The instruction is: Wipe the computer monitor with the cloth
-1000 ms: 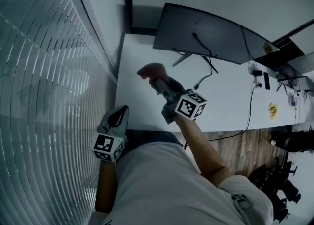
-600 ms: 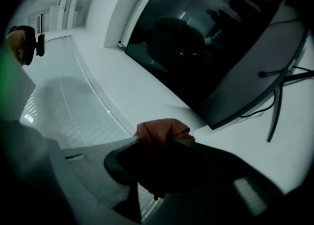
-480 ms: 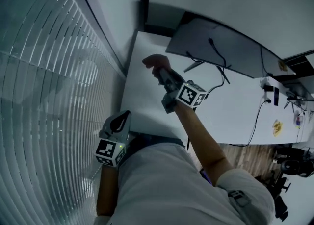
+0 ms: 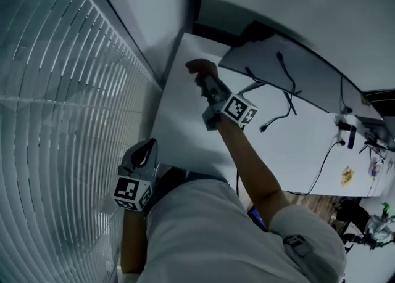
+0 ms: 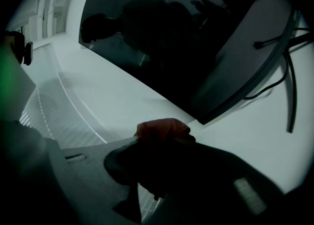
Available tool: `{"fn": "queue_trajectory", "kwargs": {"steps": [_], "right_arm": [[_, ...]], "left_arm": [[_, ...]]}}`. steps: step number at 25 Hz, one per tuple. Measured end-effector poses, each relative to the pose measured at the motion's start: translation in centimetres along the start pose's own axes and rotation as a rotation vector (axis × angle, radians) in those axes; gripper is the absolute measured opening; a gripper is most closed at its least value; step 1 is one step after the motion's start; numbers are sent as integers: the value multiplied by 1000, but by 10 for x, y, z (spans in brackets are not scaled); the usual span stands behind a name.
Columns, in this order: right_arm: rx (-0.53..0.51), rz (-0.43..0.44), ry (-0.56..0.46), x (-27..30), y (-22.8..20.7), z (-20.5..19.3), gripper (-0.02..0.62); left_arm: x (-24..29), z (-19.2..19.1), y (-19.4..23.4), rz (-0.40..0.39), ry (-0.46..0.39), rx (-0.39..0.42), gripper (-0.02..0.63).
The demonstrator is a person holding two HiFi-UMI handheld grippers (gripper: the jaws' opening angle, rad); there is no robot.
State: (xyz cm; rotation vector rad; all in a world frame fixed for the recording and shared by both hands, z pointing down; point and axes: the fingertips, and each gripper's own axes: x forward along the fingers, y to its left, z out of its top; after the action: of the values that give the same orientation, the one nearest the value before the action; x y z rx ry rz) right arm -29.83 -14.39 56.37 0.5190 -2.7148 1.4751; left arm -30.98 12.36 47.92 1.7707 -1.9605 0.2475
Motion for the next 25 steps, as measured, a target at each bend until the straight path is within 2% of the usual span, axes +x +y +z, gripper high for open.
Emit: {"fn": "queue_trajectory", "kwargs": {"steps": [8, 14, 25], "right_arm": [[110, -43, -13, 23, -53, -2, 95], [140, -72, -55, 37, -61, 7, 95], [183, -80, -102, 37, -73, 11, 95]], "left_arm": [[7, -19, -1, 55, 46, -35, 6], [-2, -15, 4, 85, 57, -48, 6], [0, -29, -3, 109, 69, -60, 6]]}}
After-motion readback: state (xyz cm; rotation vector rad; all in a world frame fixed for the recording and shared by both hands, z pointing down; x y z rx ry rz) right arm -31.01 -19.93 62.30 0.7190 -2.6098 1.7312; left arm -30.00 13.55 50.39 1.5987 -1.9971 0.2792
